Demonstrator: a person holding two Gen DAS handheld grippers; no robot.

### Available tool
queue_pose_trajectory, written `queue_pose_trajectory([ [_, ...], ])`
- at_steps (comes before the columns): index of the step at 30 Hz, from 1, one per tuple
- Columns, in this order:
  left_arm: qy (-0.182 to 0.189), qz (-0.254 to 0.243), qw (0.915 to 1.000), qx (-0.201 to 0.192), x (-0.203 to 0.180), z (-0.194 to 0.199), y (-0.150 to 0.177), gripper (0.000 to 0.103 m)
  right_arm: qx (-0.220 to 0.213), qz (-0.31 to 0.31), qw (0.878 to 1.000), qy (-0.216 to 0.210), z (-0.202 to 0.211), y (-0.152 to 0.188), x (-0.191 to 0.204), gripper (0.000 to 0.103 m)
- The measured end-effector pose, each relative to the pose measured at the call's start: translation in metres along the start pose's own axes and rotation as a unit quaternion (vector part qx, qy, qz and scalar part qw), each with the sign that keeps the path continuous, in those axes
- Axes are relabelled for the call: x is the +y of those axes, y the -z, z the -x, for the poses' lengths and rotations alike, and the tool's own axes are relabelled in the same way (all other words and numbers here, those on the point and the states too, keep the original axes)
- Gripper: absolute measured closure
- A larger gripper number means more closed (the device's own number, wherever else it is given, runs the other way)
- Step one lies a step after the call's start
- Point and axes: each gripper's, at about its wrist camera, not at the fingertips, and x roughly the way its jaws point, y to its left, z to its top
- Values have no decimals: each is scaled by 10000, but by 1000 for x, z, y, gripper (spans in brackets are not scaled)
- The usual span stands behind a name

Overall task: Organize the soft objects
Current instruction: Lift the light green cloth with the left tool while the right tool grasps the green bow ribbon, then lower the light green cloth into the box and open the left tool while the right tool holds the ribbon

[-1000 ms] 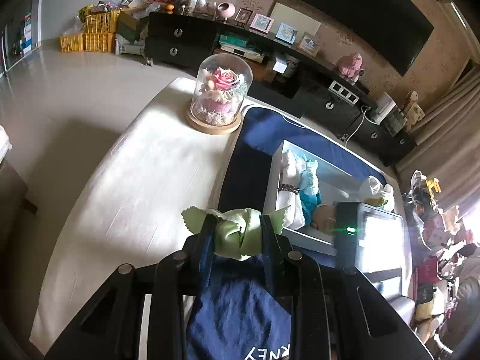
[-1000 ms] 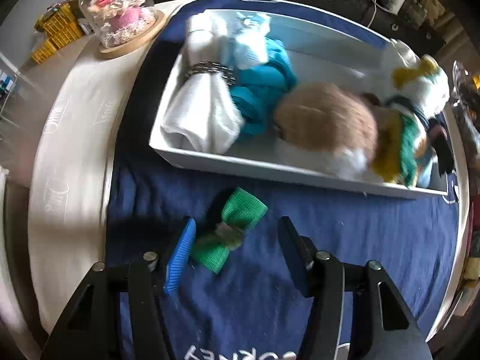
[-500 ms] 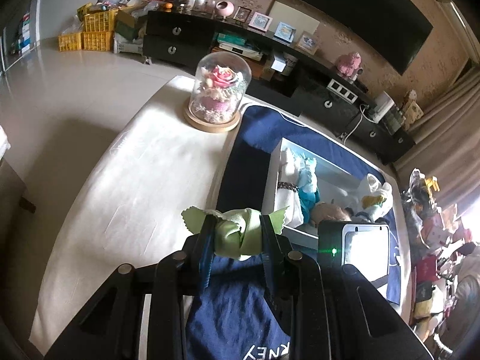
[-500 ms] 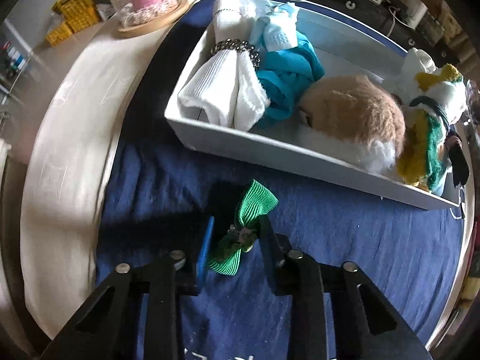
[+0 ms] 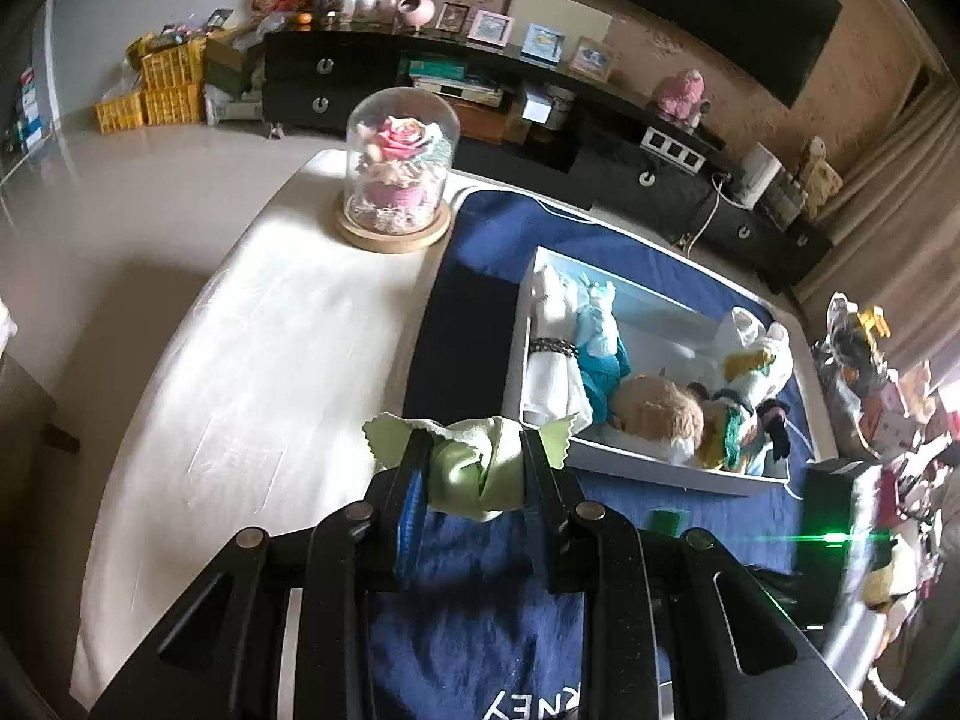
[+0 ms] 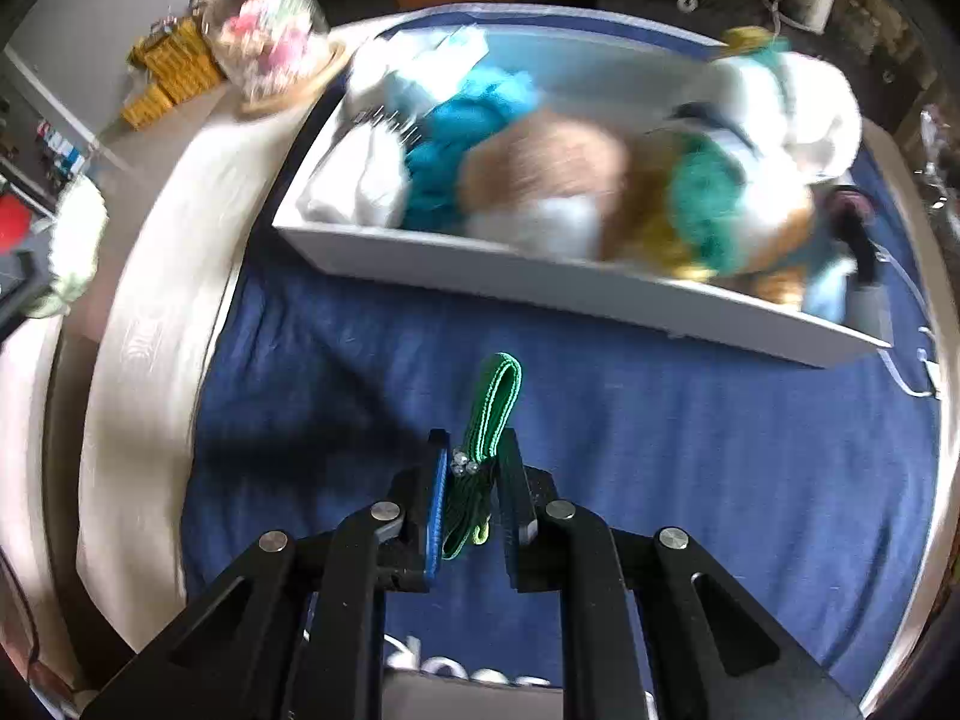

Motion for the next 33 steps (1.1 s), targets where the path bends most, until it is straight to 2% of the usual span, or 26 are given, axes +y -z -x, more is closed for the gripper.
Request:
queue_pose_trajectory([
  [5, -129, -269, 9996, -2, -18, -7, 5, 76, -637, -75, 9972, 397, 33, 13, -37, 0],
  [7, -202, -380, 9991, -1, -25, -10, 8, 76, -811, -198, 9957, 405, 41, 16, -53, 0],
  [10, -344, -551, 9979, 4, -35, -16, 12, 76, -835, -363, 9954, 306, 45, 11, -73, 0],
  [20, -501, -751, 9959, -19, -57, -26, 15, 76, -1036, -694, 9921, 102, 43, -1, -94, 0],
  [29, -449, -773, 9960, -9, -67, -27, 10, 76, -1057, -1084, 9884, -115, 44, -3, -118, 0],
  [33, -176, -797, 9967, 29, -76, -25, -2, 76, -1093, -1154, 9871, -188, 46, -4, -121, 0],
])
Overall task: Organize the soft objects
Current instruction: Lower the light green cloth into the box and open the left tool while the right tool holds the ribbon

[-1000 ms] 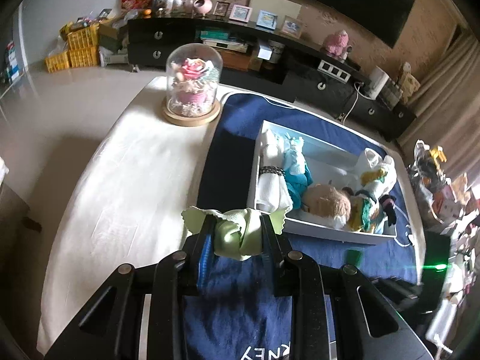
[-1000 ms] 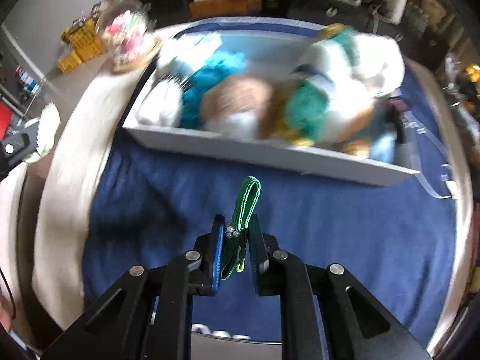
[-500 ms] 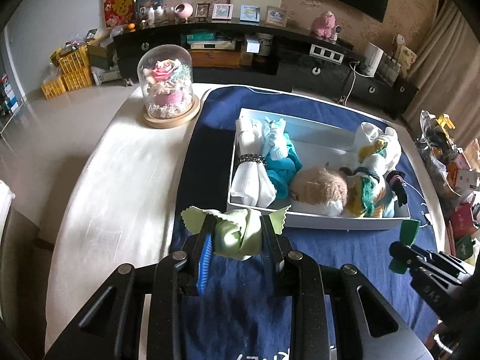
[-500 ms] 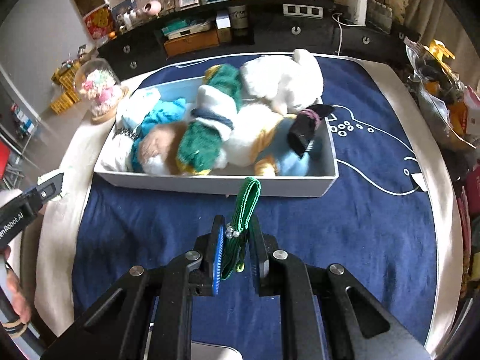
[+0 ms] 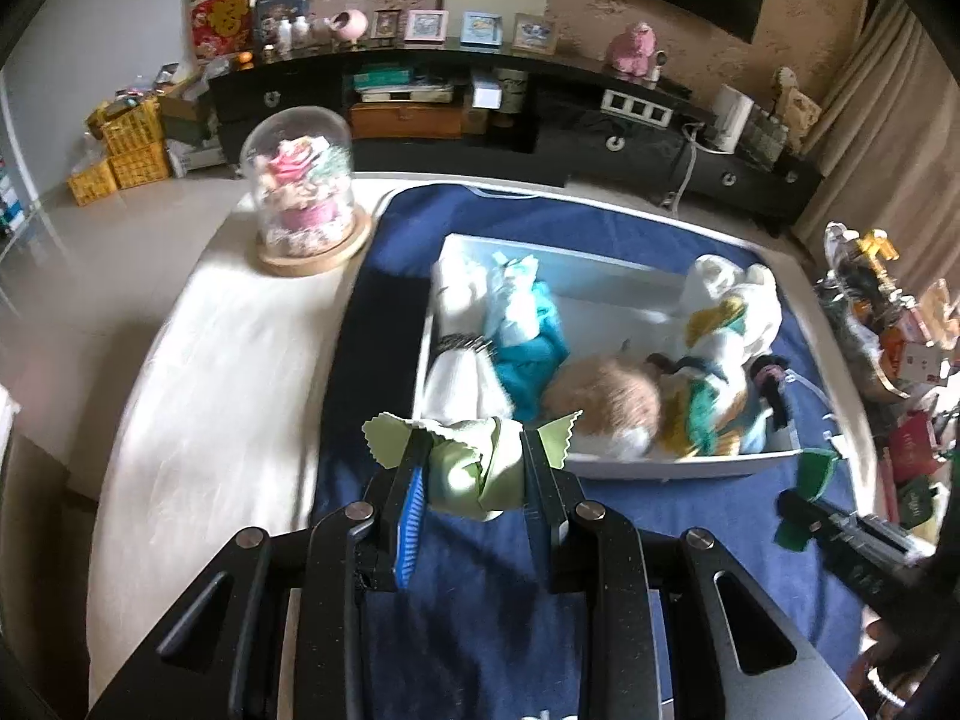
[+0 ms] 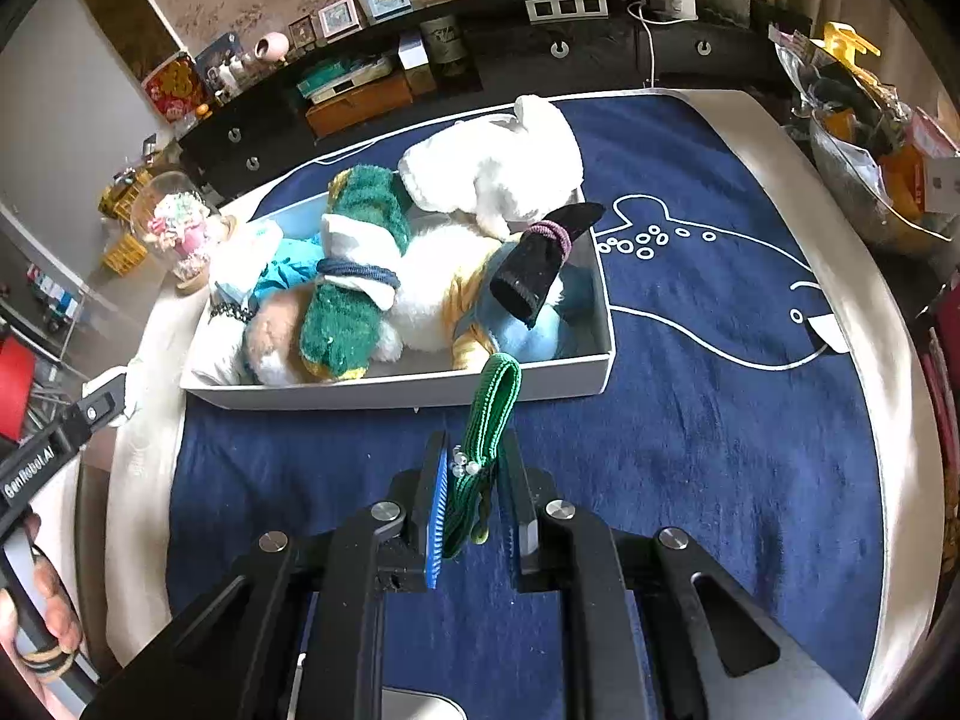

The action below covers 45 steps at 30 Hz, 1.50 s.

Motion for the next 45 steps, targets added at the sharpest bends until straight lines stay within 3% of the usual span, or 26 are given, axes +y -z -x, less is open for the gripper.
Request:
queue_pose_trajectory([
  [7, 840, 130, 9962, -198, -10, 0, -44, 76, 22, -69, 10000, -9, -4, -2, -2, 0],
  [14, 1178, 218, 9925, -257, -18, -36, -57, 76, 89, -52, 9999, 39, -13, -1, 2, 0],
  [22, 1028, 285, 9940, -251, -16, -69, -54, 76, 226, 23, 9997, 34, -26, 0, 11, 0],
  [27, 762, 417, 9955, -372, -14, -74, -53, 60, 232, 26, 9997, 33, -27, 0, 11, 0],
  [34, 703, 458, 9955, -451, -12, -66, -54, 59, 213, -15, 9998, 13, -27, 0, 11, 0],
  [45, -24, 352, 9975, -609, 0, -17, -37, 59, -89, -428, 9990, -100, -12, -11, -17, 0],
])
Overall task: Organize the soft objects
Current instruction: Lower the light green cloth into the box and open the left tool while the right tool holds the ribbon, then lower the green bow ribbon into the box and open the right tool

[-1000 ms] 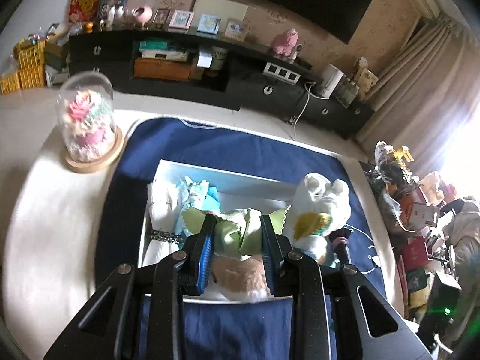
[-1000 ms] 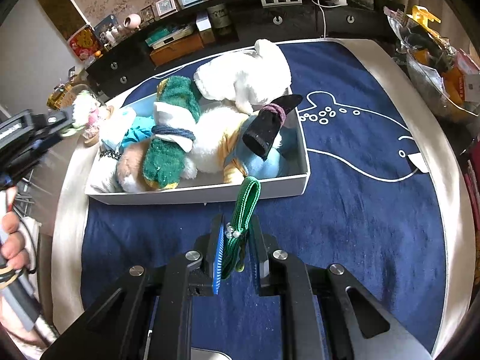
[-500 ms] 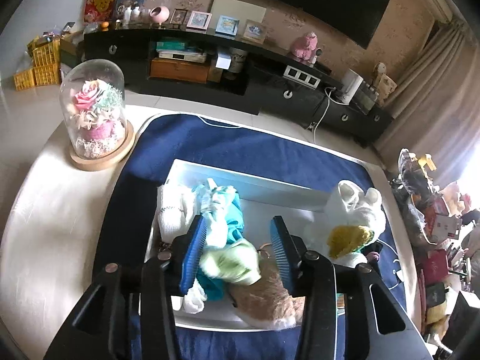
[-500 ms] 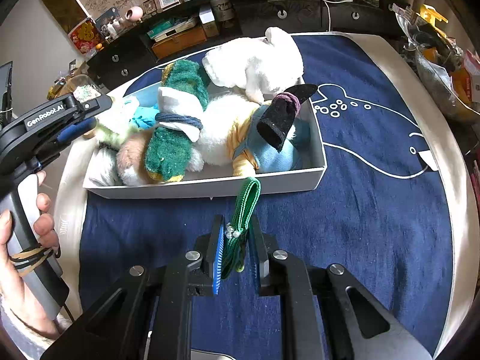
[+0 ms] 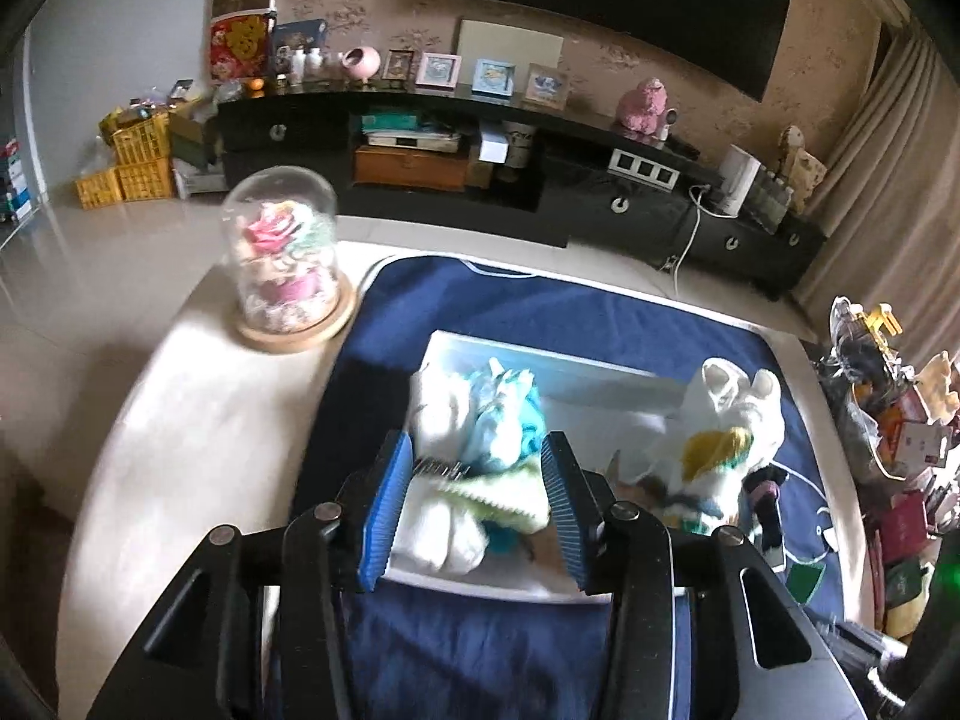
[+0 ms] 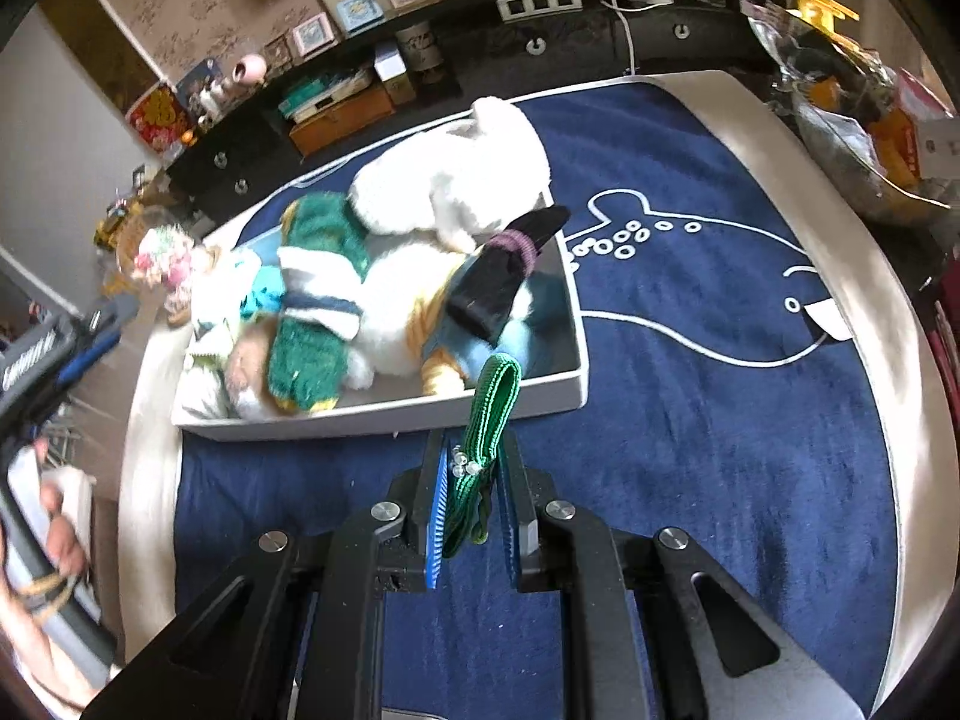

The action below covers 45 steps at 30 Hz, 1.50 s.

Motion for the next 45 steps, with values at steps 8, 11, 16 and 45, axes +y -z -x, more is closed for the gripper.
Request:
queue_pose_trajectory([
  [8, -617, -307, 9976, 52, 9, 33, 40, 59, -102, -62, 9996, -264, 6, 0, -3, 0],
  [11, -710, -275, 9970, 160, 14, 39, 57, 59, -190, 55, 9993, -302, 9, 2, 3, 0],
  [16, -774, -184, 9965, 243, 22, 40, 67, 59, -275, 245, 9991, -196, 11, 5, 10, 0],
  [45, -600, -234, 9963, 564, 14, 25, 72, 59, -379, 486, 9981, 61, 6, -14, 35, 0],
])
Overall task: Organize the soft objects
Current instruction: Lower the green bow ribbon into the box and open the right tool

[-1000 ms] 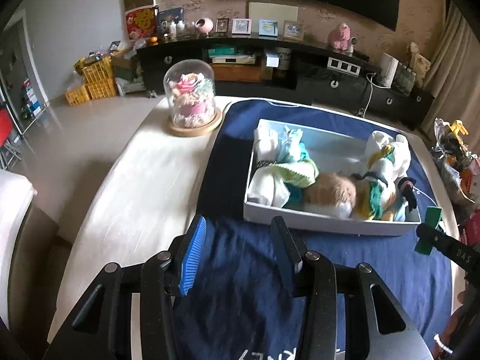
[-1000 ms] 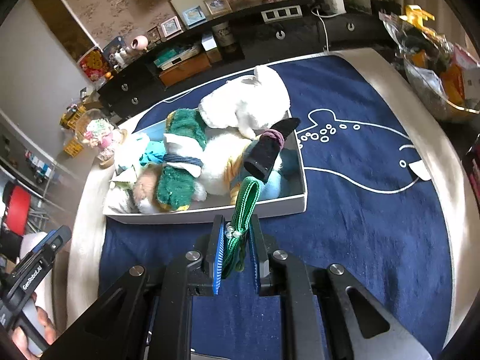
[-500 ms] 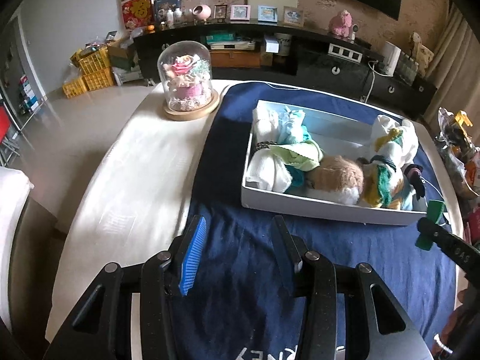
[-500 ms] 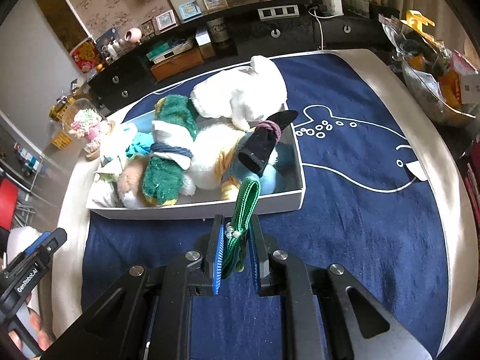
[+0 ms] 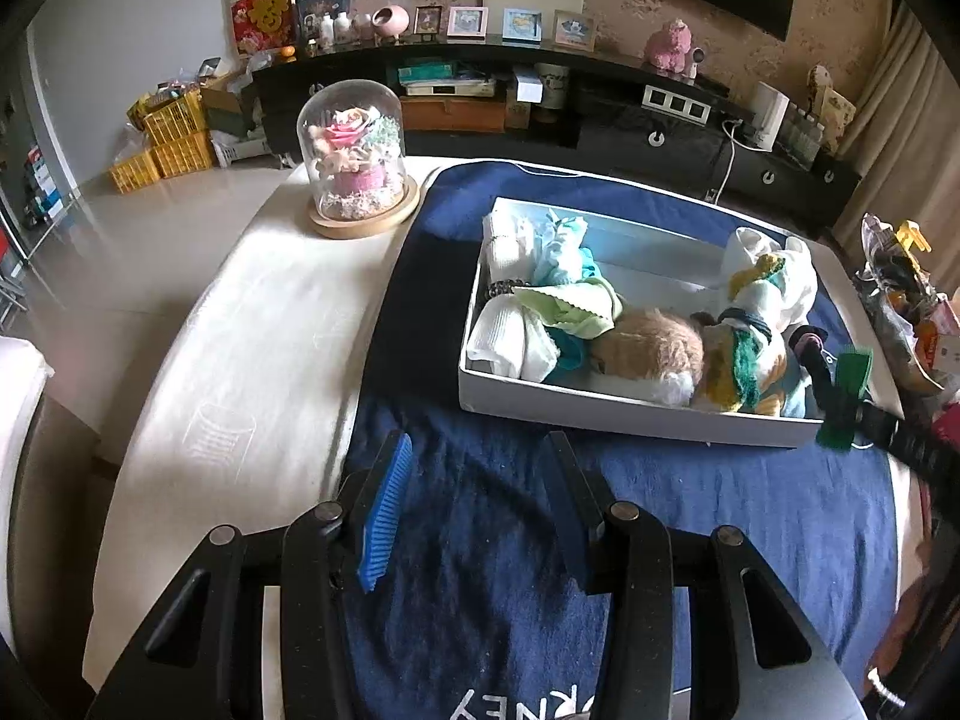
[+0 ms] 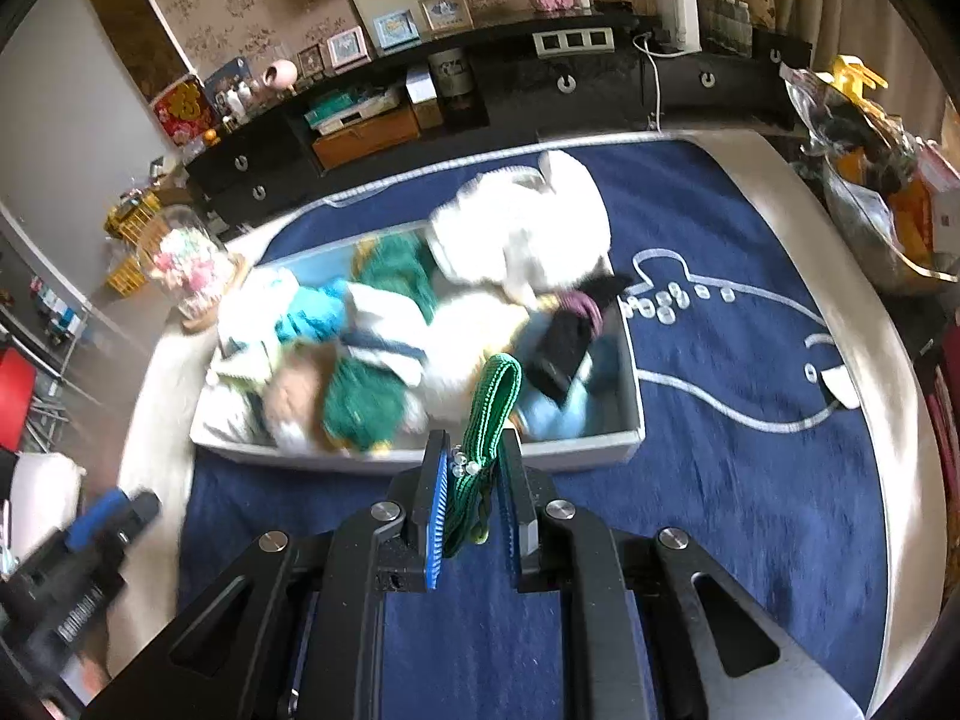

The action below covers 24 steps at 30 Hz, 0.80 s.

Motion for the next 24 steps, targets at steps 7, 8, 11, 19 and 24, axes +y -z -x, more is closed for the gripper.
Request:
queue_pose_trajectory([
  [7, 7, 63, 10000, -28, 4, 2, -1, 59, -32, -75, 9999, 93, -17, -34, -4, 0],
  [8, 4, 73, 10000, -24, 5, 2, -2, 59, -43, -92, 9999, 84, -21, -37, -5, 0],
  [11, 2, 83, 10000, -6, 6, 0, -2, 59, -115, -104, 9998, 96, -30, -45, -7, 0],
  [19, -23, 0, 9999, 97, 1, -6, 0, 59, 29, -141, 9997, 178, -44, -52, -9, 0],
  [24, -31, -63, 9999, 77, -3, -5, 0, 59, -243, -72, 9993, 258, -25, -52, -6, 0],
])
